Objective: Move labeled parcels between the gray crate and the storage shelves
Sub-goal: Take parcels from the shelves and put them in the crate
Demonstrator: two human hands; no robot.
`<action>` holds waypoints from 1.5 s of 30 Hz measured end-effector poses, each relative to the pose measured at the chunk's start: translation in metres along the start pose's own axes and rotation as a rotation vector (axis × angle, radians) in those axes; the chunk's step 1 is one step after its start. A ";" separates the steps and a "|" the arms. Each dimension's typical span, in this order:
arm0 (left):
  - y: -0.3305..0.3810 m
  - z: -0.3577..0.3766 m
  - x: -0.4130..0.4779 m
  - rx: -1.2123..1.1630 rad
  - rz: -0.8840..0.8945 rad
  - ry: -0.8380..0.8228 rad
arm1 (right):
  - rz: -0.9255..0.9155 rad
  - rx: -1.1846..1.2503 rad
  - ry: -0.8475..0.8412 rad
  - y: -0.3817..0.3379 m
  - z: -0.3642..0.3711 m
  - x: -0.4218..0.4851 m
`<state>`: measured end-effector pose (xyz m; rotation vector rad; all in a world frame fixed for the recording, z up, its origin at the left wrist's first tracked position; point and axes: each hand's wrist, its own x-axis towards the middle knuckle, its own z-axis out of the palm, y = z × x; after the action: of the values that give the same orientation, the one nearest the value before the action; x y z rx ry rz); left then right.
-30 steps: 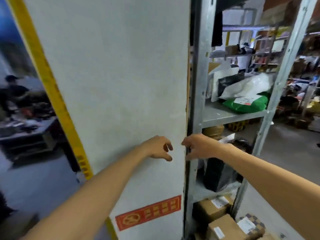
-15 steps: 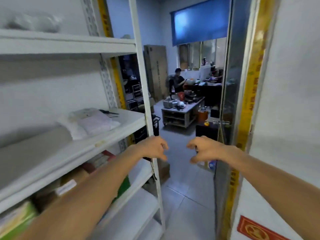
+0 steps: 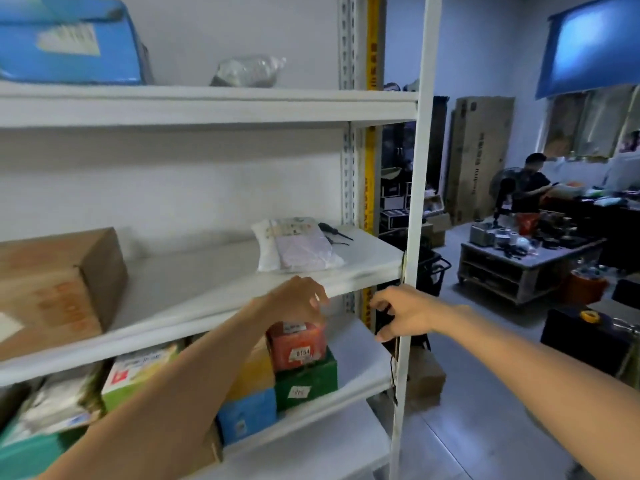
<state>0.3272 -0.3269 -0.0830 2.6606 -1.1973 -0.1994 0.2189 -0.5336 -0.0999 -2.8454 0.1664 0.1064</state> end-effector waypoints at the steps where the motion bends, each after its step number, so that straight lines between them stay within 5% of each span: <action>1: -0.003 -0.001 0.000 0.001 -0.020 -0.004 | -0.019 -0.004 -0.014 0.002 -0.002 0.008; 12: -0.069 -0.042 0.028 -0.106 -0.194 0.121 | -0.127 -0.002 0.019 -0.004 -0.034 0.107; 18: -0.109 -0.061 0.052 -0.099 -0.347 0.349 | -0.175 -0.032 0.083 -0.006 -0.051 0.152; 28: -0.132 -0.049 0.105 -0.256 -0.518 0.411 | -0.214 0.128 0.123 -0.003 -0.051 0.218; 45: -0.155 -0.033 0.135 -1.075 -0.667 0.454 | -0.058 0.829 0.035 -0.008 -0.024 0.266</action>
<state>0.5352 -0.3241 -0.0949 1.8397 0.0405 -0.2293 0.4846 -0.5605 -0.0982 -2.0227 0.1014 -0.0248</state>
